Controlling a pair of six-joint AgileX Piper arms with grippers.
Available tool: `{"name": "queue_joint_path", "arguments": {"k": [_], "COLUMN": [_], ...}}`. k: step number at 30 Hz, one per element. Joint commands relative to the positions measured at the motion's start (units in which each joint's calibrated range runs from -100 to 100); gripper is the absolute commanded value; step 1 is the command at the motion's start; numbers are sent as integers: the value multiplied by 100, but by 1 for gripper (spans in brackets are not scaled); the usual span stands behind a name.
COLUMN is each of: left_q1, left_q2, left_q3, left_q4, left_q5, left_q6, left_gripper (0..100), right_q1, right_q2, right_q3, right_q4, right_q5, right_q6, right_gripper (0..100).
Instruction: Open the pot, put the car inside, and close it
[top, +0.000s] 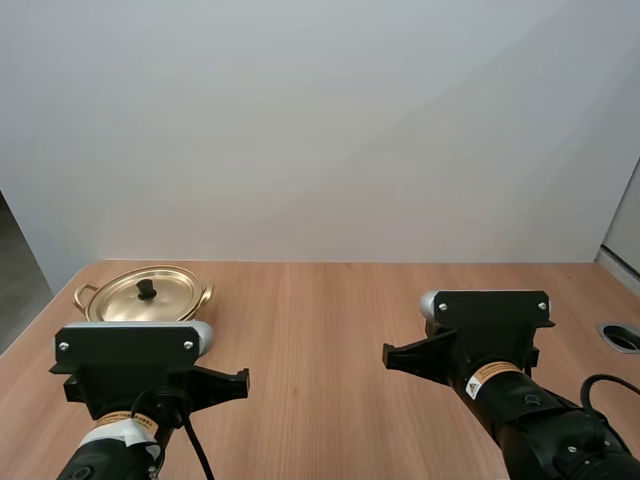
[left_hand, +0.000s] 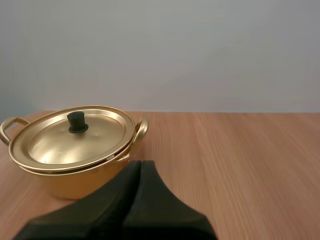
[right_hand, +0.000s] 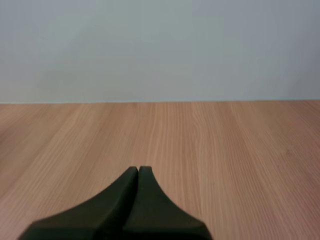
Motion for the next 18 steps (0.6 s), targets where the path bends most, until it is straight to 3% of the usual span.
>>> {"name": "queue_joint_path", "arguments": {"k": [1, 5, 11, 18], "left_q1": [-5, -5, -5, -5], "left_q2": [0, 0, 0, 0], "left_q3": [0, 0, 0, 0], "left_q4": [13, 13, 45, 45], "left_q5": [1, 1, 1, -123], "left_q6": [-4, -4, -4, -4], "left_gripper": [0, 0, 0, 0], "right_q1": [-2, -16, -111, -111], "right_q2": [3, -198, -1425, -2554], "right_q3": [0, 0, 0, 0], "right_q4": [29, 18, 18, 57], "right_q5": [67, 259, 1170, 3244], "right_q6": [-11, -34, -45, -56], "right_gripper": [0, 0, 0, 0]}}
